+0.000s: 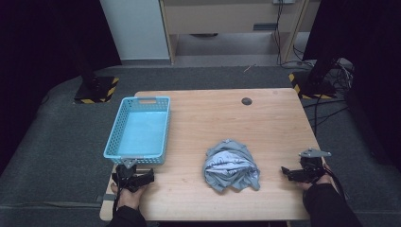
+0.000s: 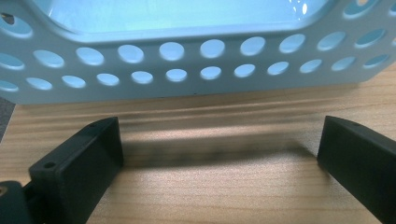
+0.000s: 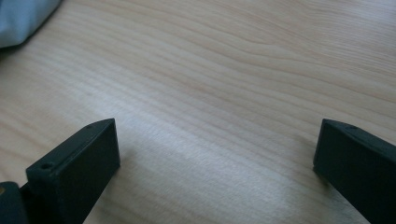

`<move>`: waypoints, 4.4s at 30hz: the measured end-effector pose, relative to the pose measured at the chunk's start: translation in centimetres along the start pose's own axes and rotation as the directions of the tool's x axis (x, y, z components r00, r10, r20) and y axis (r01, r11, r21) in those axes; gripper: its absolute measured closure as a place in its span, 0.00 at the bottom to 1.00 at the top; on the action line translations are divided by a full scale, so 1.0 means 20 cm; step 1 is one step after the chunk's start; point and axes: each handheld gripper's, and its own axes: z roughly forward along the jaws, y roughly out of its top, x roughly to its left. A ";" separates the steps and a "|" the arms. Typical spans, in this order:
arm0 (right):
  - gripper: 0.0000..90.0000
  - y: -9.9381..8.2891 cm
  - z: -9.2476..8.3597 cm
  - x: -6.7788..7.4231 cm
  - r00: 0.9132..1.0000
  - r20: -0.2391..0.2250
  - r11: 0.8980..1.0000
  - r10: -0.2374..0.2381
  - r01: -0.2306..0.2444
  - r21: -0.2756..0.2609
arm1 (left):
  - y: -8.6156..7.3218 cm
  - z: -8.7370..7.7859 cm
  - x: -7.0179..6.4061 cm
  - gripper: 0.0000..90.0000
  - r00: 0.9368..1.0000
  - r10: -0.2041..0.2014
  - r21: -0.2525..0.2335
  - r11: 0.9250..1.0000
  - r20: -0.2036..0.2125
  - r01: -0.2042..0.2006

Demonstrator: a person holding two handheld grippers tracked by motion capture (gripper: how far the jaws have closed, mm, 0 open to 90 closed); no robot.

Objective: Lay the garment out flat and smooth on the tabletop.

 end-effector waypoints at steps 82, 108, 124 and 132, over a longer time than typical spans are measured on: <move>0.45 0.55 0.19 0.30 0.925 -0.358 0.981 0.131 -0.174 -0.089 | 0.52 0.11 -0.78 0.23 0.891 0.169 -0.094 0.985 0.421 -0.143; 0.89 0.45 0.35 0.40 0.919 -0.375 0.991 0.121 -0.131 -0.002 | 0.40 0.21 -0.89 0.87 0.859 0.233 -0.068 0.971 0.457 -0.227; 0.95 0.58 0.00 0.34 0.962 -0.270 0.970 0.036 -0.099 -0.223 | 0.53 -0.06 -0.76 0.99 0.868 0.253 -0.223 0.960 0.426 -0.171; 0.95 0.67 -0.15 0.36 0.971 -0.240 0.948 -0.022 -0.056 -0.314 | 0.66 -0.24 -0.79 0.99 0.869 0.338 -0.347 0.914 0.362 -0.211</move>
